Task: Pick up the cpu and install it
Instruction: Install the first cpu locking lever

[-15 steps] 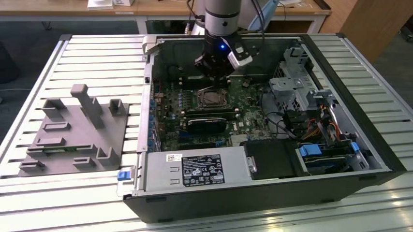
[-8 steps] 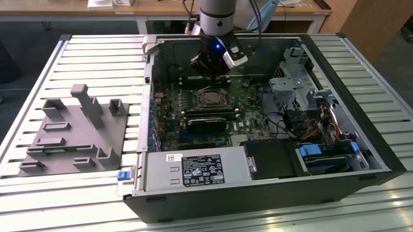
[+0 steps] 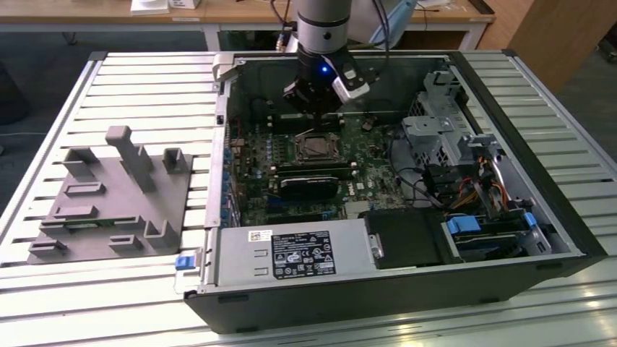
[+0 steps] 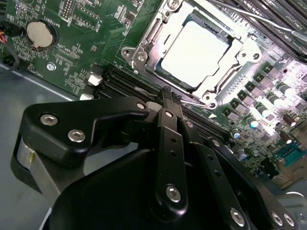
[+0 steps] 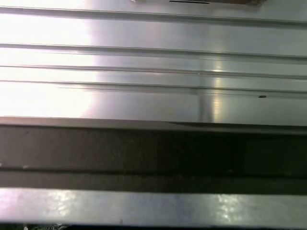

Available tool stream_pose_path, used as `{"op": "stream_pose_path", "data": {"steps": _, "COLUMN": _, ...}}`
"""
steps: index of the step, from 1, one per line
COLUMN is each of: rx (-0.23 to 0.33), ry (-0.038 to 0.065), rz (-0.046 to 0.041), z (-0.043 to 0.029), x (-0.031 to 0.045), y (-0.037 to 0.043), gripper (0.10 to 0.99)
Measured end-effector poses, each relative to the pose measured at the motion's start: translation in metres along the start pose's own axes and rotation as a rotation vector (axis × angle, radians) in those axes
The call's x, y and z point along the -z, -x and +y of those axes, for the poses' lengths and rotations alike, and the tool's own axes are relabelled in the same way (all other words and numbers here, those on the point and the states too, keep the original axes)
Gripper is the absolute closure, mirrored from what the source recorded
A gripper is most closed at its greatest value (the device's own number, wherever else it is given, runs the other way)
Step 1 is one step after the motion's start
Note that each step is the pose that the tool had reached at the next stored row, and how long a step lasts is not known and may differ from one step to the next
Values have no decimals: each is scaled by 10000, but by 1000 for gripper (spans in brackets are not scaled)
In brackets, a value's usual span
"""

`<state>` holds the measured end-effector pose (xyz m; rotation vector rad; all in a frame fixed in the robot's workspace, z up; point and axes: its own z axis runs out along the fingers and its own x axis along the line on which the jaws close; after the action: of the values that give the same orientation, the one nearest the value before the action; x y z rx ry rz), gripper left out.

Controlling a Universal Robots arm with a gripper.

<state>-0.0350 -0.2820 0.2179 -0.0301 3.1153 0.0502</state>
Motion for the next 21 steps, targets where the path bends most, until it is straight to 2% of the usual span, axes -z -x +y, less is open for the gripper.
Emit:
{"op": "stream_pose_path", "data": {"steps": 13, "rx": 42, "ry": 3, "rz": 5, "z": 26, "x": -28, "y": 93, "gripper": 980}}
{"op": "stream_pose_path", "data": {"steps": 21, "rx": 43, "ry": 2, "rz": 14, "z": 30, "x": -100, "y": 110, "gripper": 980}}
